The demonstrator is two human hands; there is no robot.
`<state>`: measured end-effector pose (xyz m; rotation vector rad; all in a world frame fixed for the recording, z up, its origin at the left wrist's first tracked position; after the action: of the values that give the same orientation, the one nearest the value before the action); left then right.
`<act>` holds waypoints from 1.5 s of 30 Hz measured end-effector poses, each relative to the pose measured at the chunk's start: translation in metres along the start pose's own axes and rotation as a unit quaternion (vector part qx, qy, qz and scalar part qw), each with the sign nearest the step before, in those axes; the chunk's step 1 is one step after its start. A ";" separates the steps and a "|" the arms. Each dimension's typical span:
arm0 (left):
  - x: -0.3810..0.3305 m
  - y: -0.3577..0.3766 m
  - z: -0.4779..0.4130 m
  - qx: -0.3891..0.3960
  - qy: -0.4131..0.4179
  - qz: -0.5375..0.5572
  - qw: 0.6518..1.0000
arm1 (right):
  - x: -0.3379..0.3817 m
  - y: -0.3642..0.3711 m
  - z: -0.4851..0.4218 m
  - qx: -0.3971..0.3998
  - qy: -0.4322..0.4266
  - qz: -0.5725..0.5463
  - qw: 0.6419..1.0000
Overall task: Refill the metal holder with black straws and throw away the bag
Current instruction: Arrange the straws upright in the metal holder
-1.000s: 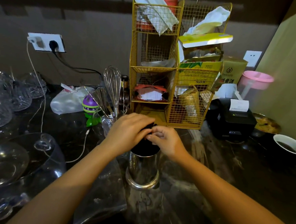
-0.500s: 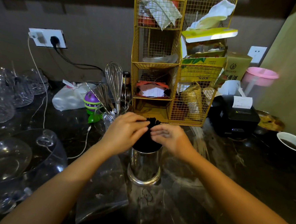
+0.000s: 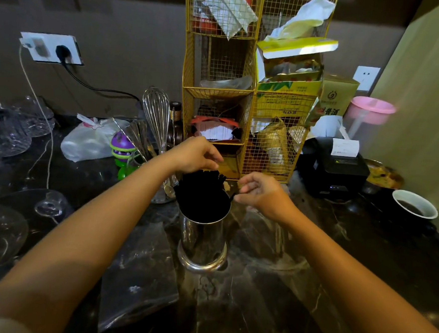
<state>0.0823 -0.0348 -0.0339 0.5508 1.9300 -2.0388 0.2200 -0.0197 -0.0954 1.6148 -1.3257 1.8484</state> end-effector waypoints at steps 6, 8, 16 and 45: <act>-0.002 0.013 -0.017 0.050 -0.010 -0.020 0.999 | -0.007 0.013 -0.006 -0.003 0.004 -0.003 1.000; -0.004 0.015 -0.022 0.054 -0.013 -0.035 0.998 | -0.006 0.017 -0.007 0.001 0.002 0.013 1.000; -0.012 0.015 -0.030 0.084 -0.051 -0.084 0.992 | -0.007 0.019 -0.009 -0.015 0.006 0.018 1.000; -0.076 -0.097 0.040 -0.150 0.124 0.031 0.980 | 0.127 -0.011 -0.017 -0.054 -0.154 -0.033 0.986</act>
<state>0.1025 -0.0719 0.0882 0.8076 2.2764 -1.6625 0.1816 -0.0397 0.0260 1.9176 -1.4492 1.5034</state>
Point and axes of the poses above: each hand's wrist, its own z-axis away from the middle knuckle, its own y-axis out of the palm, x = y × z, the point moved 7 cm from there along -z, towards the middle knuckle, and after that the axes turned 4 degrees about -y, right-handed, at the moved point
